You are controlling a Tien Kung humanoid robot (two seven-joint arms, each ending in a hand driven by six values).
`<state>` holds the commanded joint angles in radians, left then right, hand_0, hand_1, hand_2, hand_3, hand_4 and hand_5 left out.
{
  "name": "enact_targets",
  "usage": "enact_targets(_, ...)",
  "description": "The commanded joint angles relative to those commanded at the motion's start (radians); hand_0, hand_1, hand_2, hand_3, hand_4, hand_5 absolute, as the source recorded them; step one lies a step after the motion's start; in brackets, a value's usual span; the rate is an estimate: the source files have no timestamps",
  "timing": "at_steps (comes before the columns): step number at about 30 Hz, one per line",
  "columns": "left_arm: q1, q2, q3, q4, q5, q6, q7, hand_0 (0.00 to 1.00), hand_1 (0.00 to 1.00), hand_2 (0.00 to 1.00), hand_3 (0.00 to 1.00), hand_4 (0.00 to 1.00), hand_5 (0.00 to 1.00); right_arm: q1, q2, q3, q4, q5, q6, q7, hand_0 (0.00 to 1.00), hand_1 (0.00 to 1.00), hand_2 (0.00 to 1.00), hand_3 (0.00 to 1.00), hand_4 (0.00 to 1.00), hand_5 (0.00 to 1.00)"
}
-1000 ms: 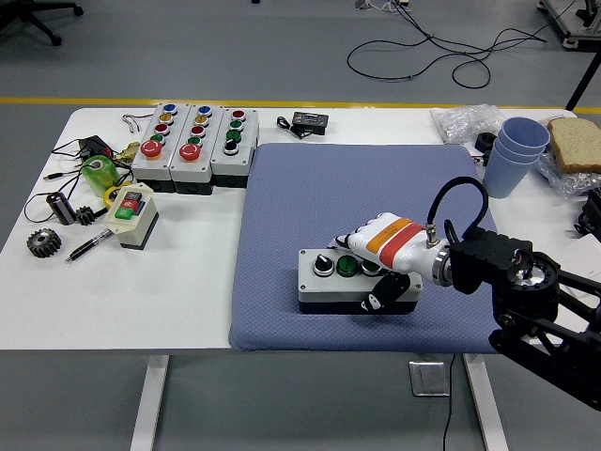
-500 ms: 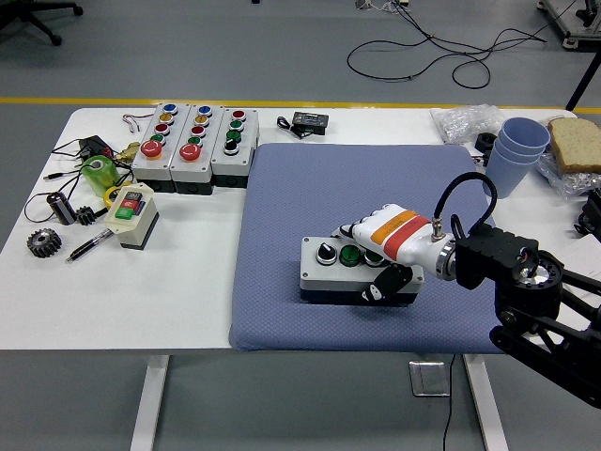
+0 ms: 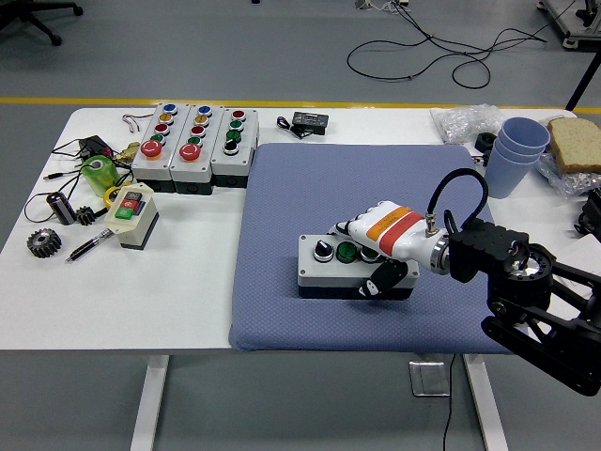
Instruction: Pick up the button,place it on the desk,press the button,press the button
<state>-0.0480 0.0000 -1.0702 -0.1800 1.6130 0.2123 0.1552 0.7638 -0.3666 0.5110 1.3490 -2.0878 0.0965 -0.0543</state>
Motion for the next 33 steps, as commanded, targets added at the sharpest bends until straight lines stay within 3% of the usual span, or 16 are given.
enact_targets(1, 0.000, 0.000, 0.000, 0.000, -0.001, 0.000, 0.000, 0.596, 0.635, 0.671, 0.546, 0.352, 0.694, 0.000, 0.000, 0.000, -0.002, 0.000, 0.000, 0.001, 0.034, 0.003, 0.303, 0.493, 0.695, 0.080)
enact_targets(2, 0.000, 0.000, 0.000, 0.000, -0.001, 0.000, 0.000, 0.596, 0.636, 0.671, 0.546, 0.350, 0.694, 0.000, 0.001, 0.001, -0.003, -0.001, 0.000, 0.002, 0.088, 0.056, 0.332, 0.482, 0.864, 0.239)
enact_targets(7, -0.002, 0.000, -0.002, 0.000, 0.000, -0.001, 0.001, 0.596, 0.636, 0.671, 0.546, 0.350, 0.694, -0.004, 0.000, 0.007, -0.010, -0.014, 0.004, 0.029, 0.088, 0.056, 0.332, 0.482, 0.864, 0.239)
enact_targets(8, -0.002, 0.000, -0.002, 0.000, -0.001, -0.001, 0.001, 0.596, 0.636, 0.673, 0.546, 0.349, 0.693, -0.005, 0.000, 0.008, -0.010, -0.020, 0.006, 0.032, 0.250, 0.209, 0.464, 0.540, 0.954, 0.346)
enact_targets(13, -0.002, 0.000, -0.001, 0.000, -0.002, -0.001, 0.001, 0.596, 0.636, 0.673, 0.546, 0.349, 0.693, -0.005, 0.001, 0.015, -0.012, -0.042, 0.010, 0.038, 0.250, 0.209, 0.464, 0.540, 0.954, 0.346)
enact_targets(14, -0.002, 0.000, -0.001, 0.000, -0.002, -0.001, 0.001, 0.597, 0.636, 0.673, 0.546, 0.348, 0.694, -0.005, 0.001, 0.015, -0.012, -0.044, 0.009, 0.038, 0.548, 0.404, 0.584, 0.582, 0.966, 0.365)
enact_targets(19, -0.002, 0.000, -0.002, 0.000, -0.003, 0.000, 0.001, 0.597, 0.636, 0.673, 0.546, 0.348, 0.694, -0.009, 0.001, 0.020, -0.012, -0.041, 0.009, 0.031, 0.548, 0.404, 0.584, 0.582, 0.966, 0.365)
enact_targets(20, -0.002, 0.000, 0.000, 0.000, -0.005, 0.000, 0.000, 0.597, 0.636, 0.673, 0.546, 0.348, 0.693, -0.010, 0.000, 0.021, -0.011, -0.040, 0.009, 0.030, 0.735, 0.485, 0.639, 0.632, 0.981, 0.389)
enact_targets(25, -0.003, 0.000, -0.001, 0.000, -0.004, 0.000, 0.001, 0.597, 0.636, 0.673, 0.546, 0.348, 0.693, -0.014, 0.002, 0.029, -0.008, -0.032, 0.037, 0.020, 0.735, 0.485, 0.639, 0.632, 0.981, 0.389)
enact_targets(26, -0.003, 0.000, -0.001, 0.000, -0.005, 0.000, 0.001, 0.597, 0.636, 0.673, 0.545, 0.345, 0.693, -0.015, 0.003, 0.030, -0.008, -0.031, 0.042, 0.018, 0.856, 0.615, 0.721, 0.755, 0.991, 0.405)
enact_targets(31, -0.003, 0.000, 0.000, 0.000, -0.005, -0.001, 0.001, 0.597, 0.636, 0.673, 0.545, 0.345, 0.693, -0.018, 0.002, 0.036, -0.005, -0.022, 0.059, 0.008, 0.856, 0.615, 0.721, 0.755, 0.991, 0.405)
enact_targets(32, -0.003, 0.000, 0.000, 0.000, -0.006, -0.001, 0.001, 0.595, 0.636, 0.673, 0.546, 0.346, 0.692, -0.020, 0.001, 0.038, -0.002, -0.020, 0.061, 0.006, 0.919, 0.748, 0.836, 0.865, 0.996, 0.417)
enact_targets(33, -0.004, 0.000, 0.000, 0.000, -0.006, -0.001, 0.001, 0.595, 0.636, 0.673, 0.546, 0.346, 0.692, -0.021, 0.000, 0.040, 0.001, -0.017, 0.062, 0.005, 0.919, 0.748, 0.836, 0.865, 0.996, 0.417)
